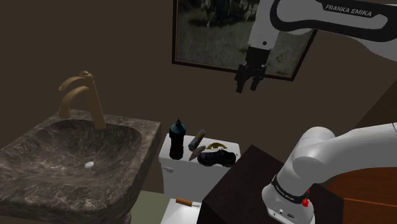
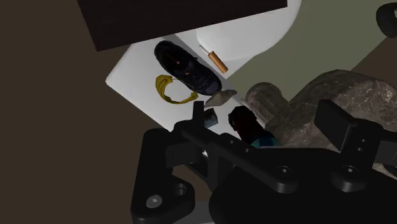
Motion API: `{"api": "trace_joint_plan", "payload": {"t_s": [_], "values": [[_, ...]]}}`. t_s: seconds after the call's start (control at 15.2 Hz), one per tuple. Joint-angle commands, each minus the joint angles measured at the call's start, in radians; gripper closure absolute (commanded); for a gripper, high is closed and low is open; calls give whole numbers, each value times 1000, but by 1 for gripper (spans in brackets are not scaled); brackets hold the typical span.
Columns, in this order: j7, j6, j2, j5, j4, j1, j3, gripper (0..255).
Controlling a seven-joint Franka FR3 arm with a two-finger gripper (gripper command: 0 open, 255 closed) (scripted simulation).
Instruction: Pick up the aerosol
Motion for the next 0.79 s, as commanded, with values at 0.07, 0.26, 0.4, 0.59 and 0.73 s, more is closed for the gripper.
{"api": "trace_joint_plan", "payload": {"t_s": [0.07, 0.26, 0.4, 0.59, 0.73], "values": [[20, 38, 8, 4, -26, -6, 8, 0], [78, 152, 43, 15, -95, -23, 32, 0], [117, 229, 74, 22, -134, -34, 48, 0], [174, 347, 134, 31, -182, -49, 70, 0], [212, 427, 182, 36, -207, -60, 84, 0]]}}
